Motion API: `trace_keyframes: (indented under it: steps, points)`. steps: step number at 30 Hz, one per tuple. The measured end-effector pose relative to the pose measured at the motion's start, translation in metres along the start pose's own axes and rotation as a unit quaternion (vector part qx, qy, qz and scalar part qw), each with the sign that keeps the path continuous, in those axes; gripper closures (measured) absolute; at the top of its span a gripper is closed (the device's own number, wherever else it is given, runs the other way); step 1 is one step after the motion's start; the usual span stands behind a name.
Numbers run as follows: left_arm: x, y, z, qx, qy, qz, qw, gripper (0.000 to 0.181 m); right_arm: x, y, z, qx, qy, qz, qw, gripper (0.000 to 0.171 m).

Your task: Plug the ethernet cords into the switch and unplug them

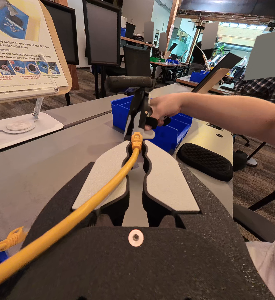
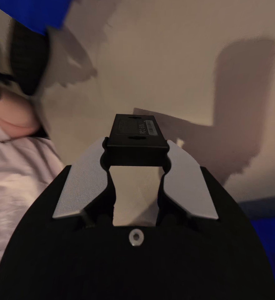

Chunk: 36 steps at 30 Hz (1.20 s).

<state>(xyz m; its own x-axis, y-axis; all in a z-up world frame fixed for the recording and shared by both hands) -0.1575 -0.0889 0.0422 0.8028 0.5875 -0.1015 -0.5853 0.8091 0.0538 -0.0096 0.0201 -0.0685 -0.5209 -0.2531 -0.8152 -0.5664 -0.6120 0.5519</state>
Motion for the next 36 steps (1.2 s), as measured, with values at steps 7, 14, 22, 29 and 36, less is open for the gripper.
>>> trace_keyframes:
  steps: [7, 14, 22, 29, 36]
  points:
    - [0.014, 0.002, -0.021, -0.029, 0.033, 0.011, 0.999, 0.169, -0.010, 0.012, 0.006, -0.005, -0.157, 0.109, 0.981, 0.110]
    - [0.038, 0.009, -0.029, -0.026, 0.040, 0.081, 0.996, 0.169, -0.028, 0.040, 0.025, -0.063, -0.348, 0.105, 0.930, 0.110]
    - [0.045, 0.022, -0.022, 0.021, 0.003, 0.176, 0.984, 0.169, -0.035, 0.071, 0.023, -0.104, -0.444, 0.097, 0.885, 0.110]
    - [0.048, 0.024, -0.017, -0.014, -0.038, 0.180, 0.983, 0.169, -0.045, 0.086, 0.021, -0.135, -0.495, 0.056, 0.856, 0.110]
    - [0.051, 0.022, -0.017, -0.016, -0.046, 0.182, 0.982, 0.169, -0.045, 0.088, 0.017, -0.170, -0.523, 0.017, 0.835, 0.110]
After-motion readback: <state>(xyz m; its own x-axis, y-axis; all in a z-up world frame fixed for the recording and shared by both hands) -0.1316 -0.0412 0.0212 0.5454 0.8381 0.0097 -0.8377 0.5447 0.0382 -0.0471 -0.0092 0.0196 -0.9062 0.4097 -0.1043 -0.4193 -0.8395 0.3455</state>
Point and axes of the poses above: each gripper's, where its closed fingertips meet, x out along the fingers, z out of its top, y = z × x across the jaws, the point moved 3 cm from there along -x, back along the fingers, and after that the axes turned 12 degrees about x, right-handed, at the moved point
